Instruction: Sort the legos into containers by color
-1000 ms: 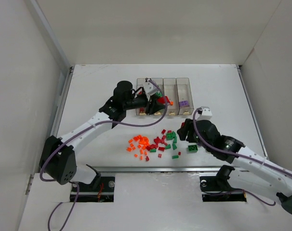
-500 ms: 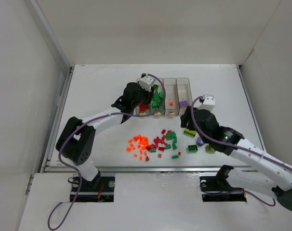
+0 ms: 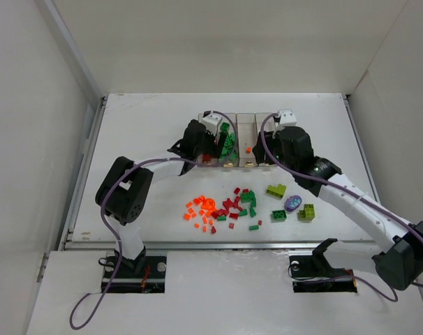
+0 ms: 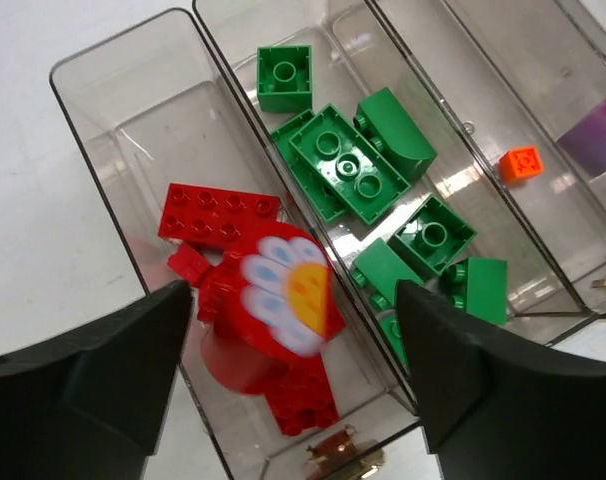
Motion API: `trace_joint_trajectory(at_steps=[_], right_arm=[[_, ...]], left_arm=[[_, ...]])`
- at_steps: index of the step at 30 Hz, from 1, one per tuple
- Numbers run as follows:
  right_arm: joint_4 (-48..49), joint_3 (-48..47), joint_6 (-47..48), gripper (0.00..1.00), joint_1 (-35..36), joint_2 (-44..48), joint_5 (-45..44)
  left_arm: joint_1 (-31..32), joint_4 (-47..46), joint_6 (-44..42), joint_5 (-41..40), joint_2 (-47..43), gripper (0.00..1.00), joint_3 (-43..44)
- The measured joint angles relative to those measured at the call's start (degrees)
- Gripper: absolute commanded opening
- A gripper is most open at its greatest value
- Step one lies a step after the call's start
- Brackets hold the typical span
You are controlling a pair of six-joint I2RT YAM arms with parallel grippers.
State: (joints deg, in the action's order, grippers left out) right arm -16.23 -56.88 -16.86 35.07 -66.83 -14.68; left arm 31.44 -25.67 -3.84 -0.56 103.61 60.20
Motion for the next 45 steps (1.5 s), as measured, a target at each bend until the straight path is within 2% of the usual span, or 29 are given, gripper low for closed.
trace_joint_trajectory(at_steps=[3, 6, 8, 11, 14, 17, 23, 26, 30, 32, 34, 39, 45], right_arm=[[0.6, -1.4, 3.0, 0.0, -1.7, -1.3, 5.2], [0.9, -1.9, 5.5, 0.0, -2.7, -2.2, 11.1], [0.9, -1.9, 6.5, 0.0, -3.7, -2.3, 15.4], [0.9, -1.9, 7.3, 0.0, -6.0, -2.3, 22.3], [0.9, -1.9, 8.2, 0.0, -8.5, -2.1, 29.4], [0.9, -1.9, 9.5, 0.02, -10.2, -1.0, 36.9], [1.0, -1.9, 11.6, 0.06, -9.8, 0.1, 51.1], [-0.6, -1.9, 13.1, 0.06, -8.2, 0.2, 52.1], [-2.7, -1.4, 14.9, 0.06, -4.8, 1.5, 52.2], [-3.5, -1.4, 15.4, 0.06, -3.8, 2.0, 52.2], [-4.4, -1.4, 15.6, 0.06, -3.2, 2.0, 51.8], [-6.3, -1.4, 16.0, 0.05, -2.4, 0.4, 50.9], [-7.9, -1.4, 16.1, 0.03, -2.3, -2.4, 49.0]], left_arm=[[-0.2, 0.4, -0.4, 0.0, 0.4, 0.93, 1.4], [-0.4, 0.7, -1.6, 0.0, 0.3, 0.93, 2.7], [-0.4, 0.7, -3.3, 0.4, 0.1, 0.89, 2.7], [-0.8, 0.0, -9.8, 4.0, -3.4, 0.88, 0.1], [-1.3, -0.5, -19.9, 11.8, -11.6, 0.82, -6.0], [-2.0, 0.3, -29.9, 24.2, -18.9, 0.81, -8.2], [-2.3, 14.3, -46.7, 47.3, -21.7, 0.81, 0.6], [-2.2, 25.0, -55.8, 54.0, -21.3, 0.78, 6.3], [-1.4, 37.9, -70.5, 57.7, -21.2, 0.78, 10.3], [-0.5, 43.8, -78.1, 58.0, -21.4, 0.75, 10.4], [0.8, 48.1, -83.8, 58.2, -21.4, 0.67, 10.4], [3.5, 52.7, -92.1, 58.4, -21.9, 0.67, 10.4], [4.6, 53.7, -95.8, 58.6, -22.9, 0.67, 10.4]])
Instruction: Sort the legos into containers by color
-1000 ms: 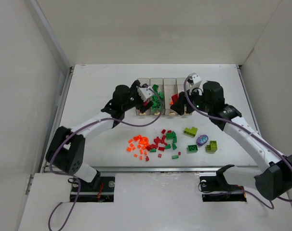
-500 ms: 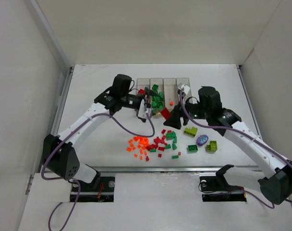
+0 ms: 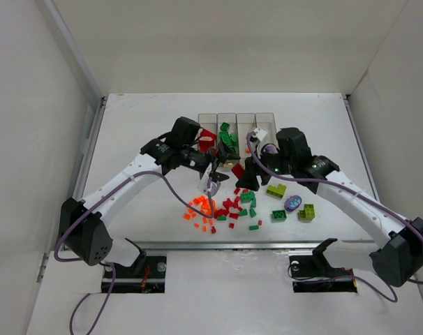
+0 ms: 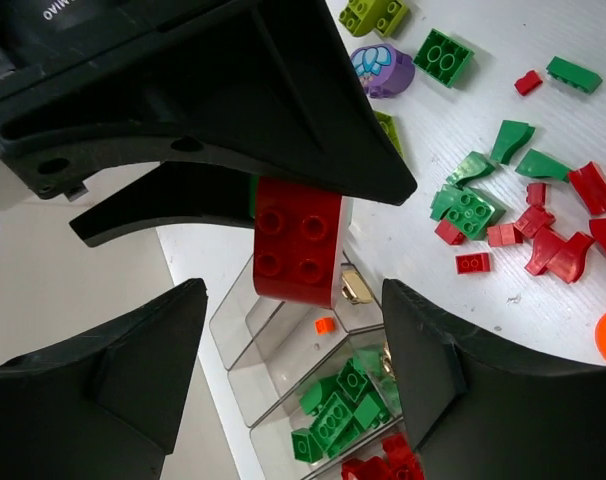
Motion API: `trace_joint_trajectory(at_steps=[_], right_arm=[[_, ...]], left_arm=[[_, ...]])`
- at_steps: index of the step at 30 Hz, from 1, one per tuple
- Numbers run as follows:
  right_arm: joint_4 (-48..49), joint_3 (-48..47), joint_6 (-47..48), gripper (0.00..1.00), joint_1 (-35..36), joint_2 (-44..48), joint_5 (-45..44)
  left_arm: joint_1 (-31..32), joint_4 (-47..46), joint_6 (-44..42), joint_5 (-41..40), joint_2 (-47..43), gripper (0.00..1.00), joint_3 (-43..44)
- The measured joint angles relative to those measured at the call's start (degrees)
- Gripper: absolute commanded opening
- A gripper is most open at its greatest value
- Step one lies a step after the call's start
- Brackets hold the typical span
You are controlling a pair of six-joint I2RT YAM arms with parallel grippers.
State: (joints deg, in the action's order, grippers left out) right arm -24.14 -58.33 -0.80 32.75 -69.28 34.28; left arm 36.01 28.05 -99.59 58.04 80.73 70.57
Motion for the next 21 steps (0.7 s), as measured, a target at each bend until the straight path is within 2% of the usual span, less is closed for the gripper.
trace_joint_trajectory(at_steps=[5, 12, 14, 20, 21], right_arm=[[0.6, 0.0, 0.0, 0.03, 0.0, -0.2, -0.2], [1.8, -0.9, 0.2, 0.03, 0.9, -2.6, -0.2], [1.9, -1.2, 0.2, 0.03, 1.2, -3.5, -0.3], [2.2, -1.3, 0.4, 0.03, 1.2, -3.5, -1.2], [2.3, -1.3, 0.4, 0.03, 1.2, -3.5, -1.2]], left_arm=[[0.3, 0.1, -0.4, 0.0, -0.6, 0.6, 0.0], [1.4, -2.8, 3.0, -0.2, -0.5, 0.59, -0.1], [1.5, -3.0, 4.3, -0.9, -0.4, 0.44, -0.1], [1.5, -2.8, 6.0, -1.4, 0.1, 0.43, -0.6], [1.5, -2.8, 6.1, -1.4, 0.1, 0.37, -0.6]])
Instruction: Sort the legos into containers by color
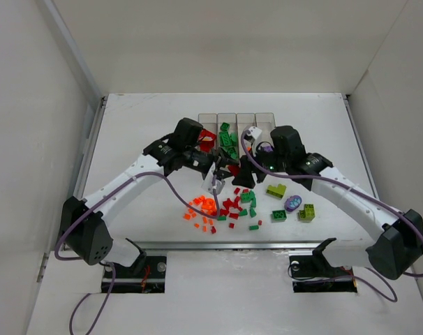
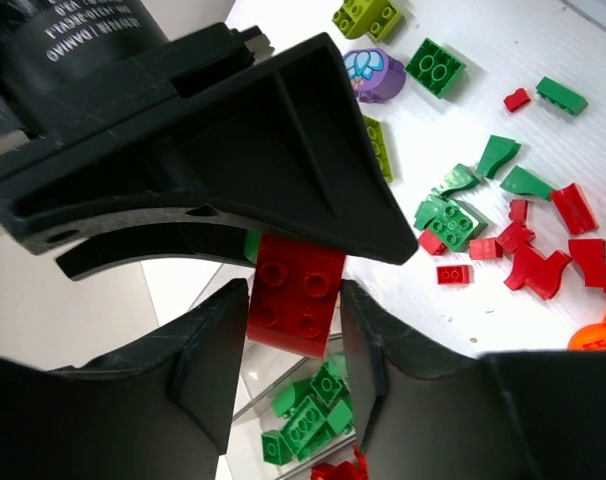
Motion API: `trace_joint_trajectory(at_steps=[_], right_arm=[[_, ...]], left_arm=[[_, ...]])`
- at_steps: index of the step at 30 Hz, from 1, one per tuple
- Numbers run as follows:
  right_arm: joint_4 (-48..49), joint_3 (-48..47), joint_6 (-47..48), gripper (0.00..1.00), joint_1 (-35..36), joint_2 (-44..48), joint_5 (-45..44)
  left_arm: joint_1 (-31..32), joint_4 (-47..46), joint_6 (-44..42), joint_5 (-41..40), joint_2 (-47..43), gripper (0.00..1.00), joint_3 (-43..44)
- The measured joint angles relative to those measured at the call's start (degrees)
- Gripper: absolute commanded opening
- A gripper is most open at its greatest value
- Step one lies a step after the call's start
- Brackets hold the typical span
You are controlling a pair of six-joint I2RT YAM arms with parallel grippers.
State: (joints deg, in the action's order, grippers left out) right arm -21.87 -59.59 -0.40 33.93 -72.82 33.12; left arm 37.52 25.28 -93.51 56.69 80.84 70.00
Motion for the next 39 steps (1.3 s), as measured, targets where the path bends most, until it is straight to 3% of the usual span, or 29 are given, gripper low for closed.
trace_joint_trajectory(at_steps=[4, 5, 9, 12, 18, 25, 32, 39], right_arm=[[0.0, -0.4, 0.0, 0.03, 0.0, 0.0, -0.6], [0.0, -0.5, 0.0, 0.03, 0.0, 0.0, -0.7], [-0.1, -0.8, 0.0, 0.08, 0.0, -0.7, -0.7], [-0.1, -1.0, -0.1, 0.26, 0.0, -1.1, -0.8], [-0.2, -1.5, -0.9, 0.84, 0.0, -1.1, -2.9], [0.0, -1.6, -1.4, 0.94, 1.4, 1.5, -8.1], [1.5, 1.2, 0.5, 0.94, 1.4, 12.0, -11.8], [1.6, 1.6, 3.8, 0.94, 1.7, 13.2, -14.4]], left_arm=[[0.0, 0.4, 0.1, -0.5, 0.1, 0.12, -0.2], [0.0, 0.2, 0.2, -0.5, 0.1, 0.0, -0.2], [-0.1, 0.3, 0.3, -1.0, 0.1, 0.0, -0.2], [-0.1, 0.1, 1.9, -1.3, 0.2, 0.0, -0.2], [-0.5, -2.8, 9.4, -1.6, 0.9, 0.0, -0.2], [-1.7, -8.0, 21.9, -1.0, 1.2, 0.0, -0.2], [-2.9, -11.1, 32.8, 1.2, 1.2, 0.0, -0.2], [-3.2, -12.5, 39.7, 4.7, 1.3, 0.0, -0.2]])
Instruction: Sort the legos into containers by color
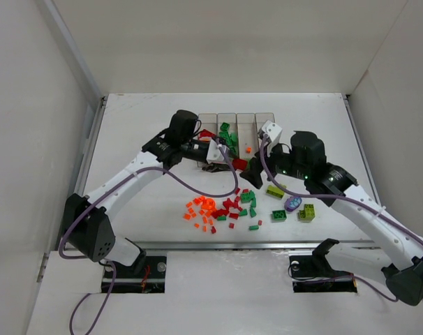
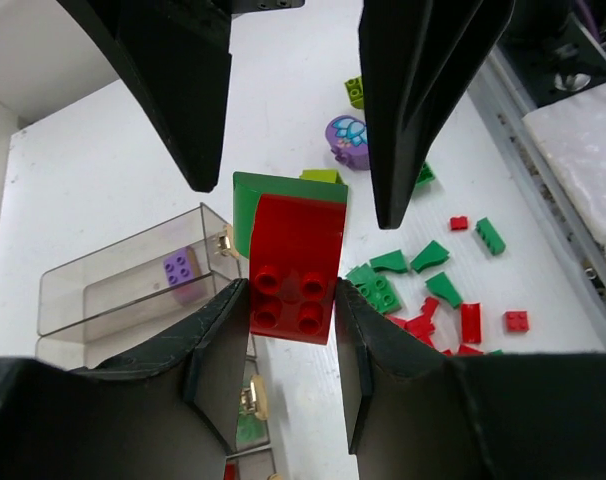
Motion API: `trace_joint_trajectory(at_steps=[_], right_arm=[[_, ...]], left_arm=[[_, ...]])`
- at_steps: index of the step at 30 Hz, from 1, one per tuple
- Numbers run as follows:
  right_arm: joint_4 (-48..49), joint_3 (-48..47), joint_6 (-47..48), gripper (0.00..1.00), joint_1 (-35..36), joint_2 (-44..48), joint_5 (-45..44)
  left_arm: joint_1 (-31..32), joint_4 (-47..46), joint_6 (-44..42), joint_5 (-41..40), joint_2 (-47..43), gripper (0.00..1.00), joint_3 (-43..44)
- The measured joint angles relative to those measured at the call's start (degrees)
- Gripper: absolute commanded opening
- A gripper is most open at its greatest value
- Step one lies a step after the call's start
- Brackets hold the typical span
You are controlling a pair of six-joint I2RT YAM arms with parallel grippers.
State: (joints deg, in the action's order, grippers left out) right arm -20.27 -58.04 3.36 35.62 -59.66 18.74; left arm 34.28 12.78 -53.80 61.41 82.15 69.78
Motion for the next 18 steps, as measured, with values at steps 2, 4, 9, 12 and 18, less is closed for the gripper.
trace_joint_trajectory(at_steps=[2, 4, 9, 12, 18], right_arm=[[0.0, 0.0, 1.6, 0.94, 0.7, 0.0, -0.6], [-0.1, 0.0, 3.3, 0.91, 1.3, -0.4, -0.9], [-1.0, -1.0, 7.2, 0.77, 2.0, -3.1, -2.0], [-1.9, -1.6, 8.9, 0.55, 2.0, -4.0, -1.8], [-2.9, -2.1, 10.6, 0.17, 2.4, -4.4, -1.8]], left_arm=[[0.0, -0.2, 1.1, 1.0, 0.3, 0.0, 0.0], [0.0, -0.1, 1.9, 1.8, 0.5, 0.0, 0.0], [0.0, -0.2, 2.8, 3.2, 0.6, 0.0, 0.0], [-0.2, -0.3, 2.9, 2.8, 0.6, 0.0, 0.0], [-0.3, -0.4, 3.2, 3.0, 0.9, 0.0, 0.0]])
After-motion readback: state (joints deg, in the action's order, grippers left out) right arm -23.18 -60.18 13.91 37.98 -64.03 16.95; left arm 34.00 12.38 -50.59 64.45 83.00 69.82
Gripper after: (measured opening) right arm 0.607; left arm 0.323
